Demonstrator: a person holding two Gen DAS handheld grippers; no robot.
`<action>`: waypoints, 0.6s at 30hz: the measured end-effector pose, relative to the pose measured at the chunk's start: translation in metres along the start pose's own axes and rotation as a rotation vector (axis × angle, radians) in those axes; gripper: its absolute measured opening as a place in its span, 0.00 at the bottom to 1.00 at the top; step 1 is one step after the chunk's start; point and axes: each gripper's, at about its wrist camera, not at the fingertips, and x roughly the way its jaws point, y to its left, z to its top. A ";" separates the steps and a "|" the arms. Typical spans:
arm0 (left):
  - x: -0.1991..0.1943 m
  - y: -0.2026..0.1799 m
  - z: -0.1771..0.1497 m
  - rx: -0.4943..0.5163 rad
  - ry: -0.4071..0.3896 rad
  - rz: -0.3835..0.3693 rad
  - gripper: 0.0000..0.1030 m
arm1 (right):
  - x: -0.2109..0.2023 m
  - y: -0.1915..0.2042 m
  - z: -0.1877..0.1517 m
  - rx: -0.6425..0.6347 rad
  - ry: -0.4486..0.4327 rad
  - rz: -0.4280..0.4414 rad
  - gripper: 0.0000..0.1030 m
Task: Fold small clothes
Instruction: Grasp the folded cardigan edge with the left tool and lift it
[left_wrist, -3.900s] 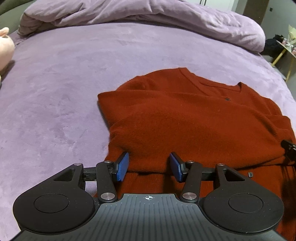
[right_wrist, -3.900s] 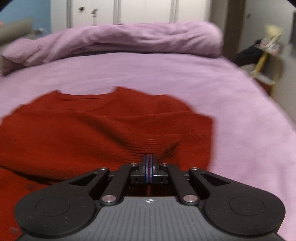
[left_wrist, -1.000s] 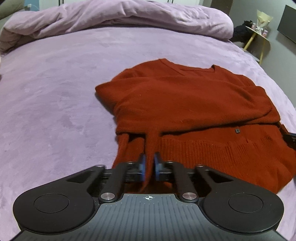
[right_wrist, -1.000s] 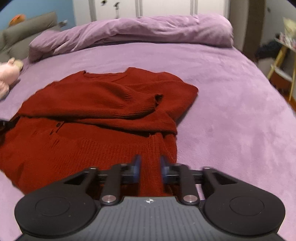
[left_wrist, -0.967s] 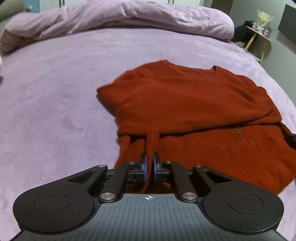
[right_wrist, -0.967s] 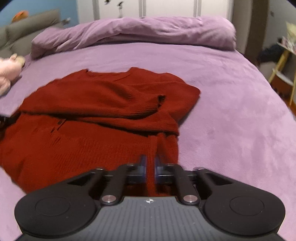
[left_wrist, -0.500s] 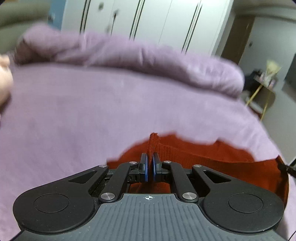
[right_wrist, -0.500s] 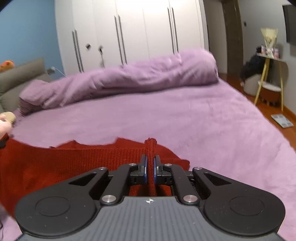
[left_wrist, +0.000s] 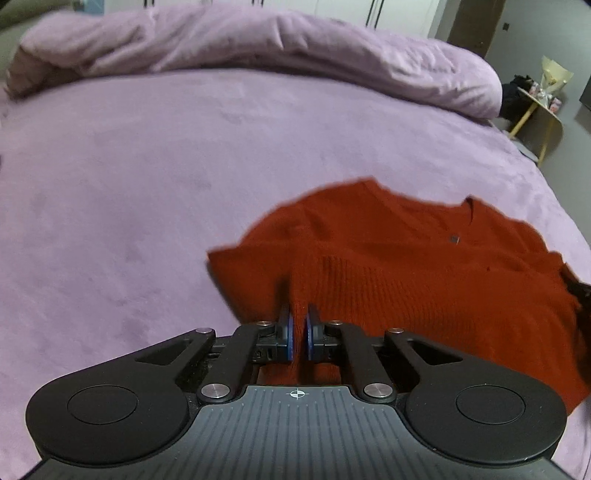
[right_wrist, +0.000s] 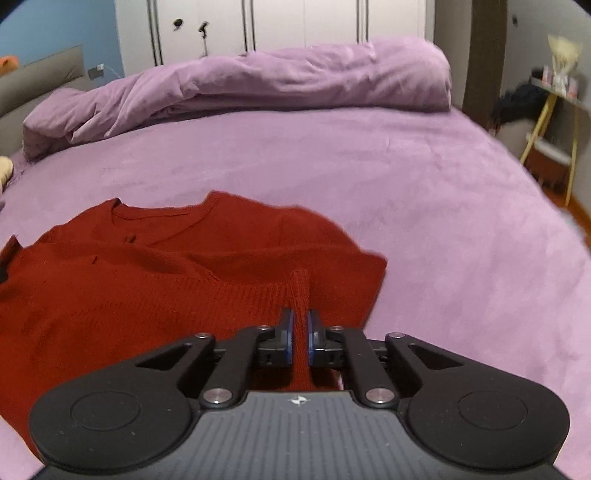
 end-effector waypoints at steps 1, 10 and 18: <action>-0.012 0.001 0.004 -0.004 -0.035 -0.010 0.08 | -0.010 0.000 0.006 -0.001 -0.046 0.004 0.06; 0.001 -0.017 0.078 -0.005 -0.211 0.166 0.08 | 0.034 -0.003 0.077 0.068 -0.167 -0.152 0.05; 0.069 -0.033 0.069 0.033 -0.105 0.305 0.09 | 0.077 0.000 0.067 0.100 -0.086 -0.200 0.00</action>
